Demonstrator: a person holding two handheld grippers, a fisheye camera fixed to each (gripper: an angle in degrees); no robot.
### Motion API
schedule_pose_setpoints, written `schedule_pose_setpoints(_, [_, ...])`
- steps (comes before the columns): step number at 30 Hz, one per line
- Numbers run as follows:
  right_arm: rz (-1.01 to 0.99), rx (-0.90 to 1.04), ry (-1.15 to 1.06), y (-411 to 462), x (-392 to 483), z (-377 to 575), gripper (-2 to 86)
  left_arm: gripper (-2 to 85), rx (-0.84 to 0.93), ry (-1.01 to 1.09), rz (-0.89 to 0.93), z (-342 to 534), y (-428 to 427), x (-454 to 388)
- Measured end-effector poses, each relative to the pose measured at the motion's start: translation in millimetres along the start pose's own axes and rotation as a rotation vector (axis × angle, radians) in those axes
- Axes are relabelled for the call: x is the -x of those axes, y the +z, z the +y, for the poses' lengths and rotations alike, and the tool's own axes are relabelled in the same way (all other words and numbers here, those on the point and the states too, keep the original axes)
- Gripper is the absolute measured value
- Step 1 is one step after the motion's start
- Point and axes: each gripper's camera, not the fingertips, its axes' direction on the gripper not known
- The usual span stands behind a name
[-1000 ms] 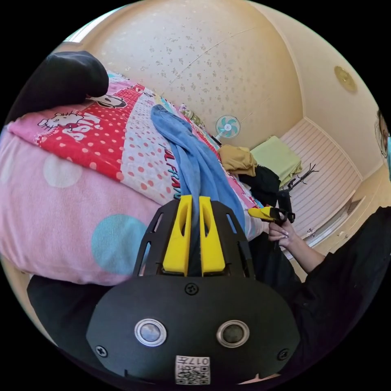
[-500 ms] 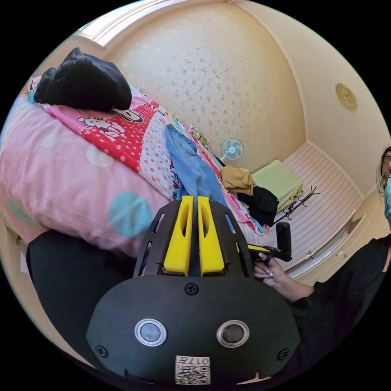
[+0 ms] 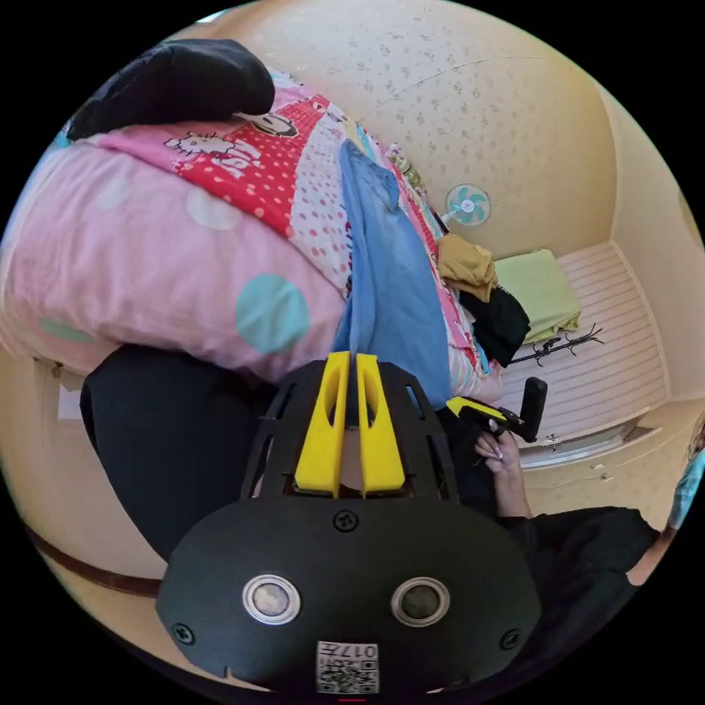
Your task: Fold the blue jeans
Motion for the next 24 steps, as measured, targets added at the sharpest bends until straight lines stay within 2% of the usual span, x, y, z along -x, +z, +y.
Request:
schedule_pose_setpoints(3, [-0.098,-0.112,-0.011,-14.7,-3.2,5.7,5.5,5.6,-0.172,0.049,0.005,6.1,-24.7,-9.7])
schedule_pose_setpoints(5, [-0.104,-0.187,0.000,-25.1,-6.8,8.9,6.9,7.0,-0.281,0.166,0.037,10.9,-33.9,-27.9])
schedule_pose_setpoints(7, [-0.070,-0.235,0.011,-29.6,-10.6,11.3,8.0,8.3,-0.260,0.210,0.049,6.7,-19.5,-36.5])
schedule_pose_setpoints(10, [-0.051,-0.248,0.021,-22.9,-17.7,14.6,8.7,9.0,-0.114,0.216,-0.077,-2.8,35.8,-43.5])
schedule_pose_setpoints(14, [-0.063,-0.282,0.013,-15.5,-20.3,25.1,7.6,3.5,-0.126,0.170,-0.190,-2.0,46.2,-49.2])
schedule_pose_setpoints(18, [-0.101,-0.272,-0.007,-12.9,-18.9,24.7,6.6,0.5,-0.201,0.142,-0.130,8.9,24.0,-37.1])
schedule_pose_setpoints(21, [-0.109,-0.230,-0.036,-8.9,-15.7,20.0,5.8,-0.6,-0.407,0.043,-0.014,30.4,-3.1,-5.9])
schedule_pose_setpoints(24, [-0.066,-0.201,-0.069,-10.9,-10.6,19.0,3.9,-0.7,-0.383,-0.019,0.090,29.0,-2.8,20.1])
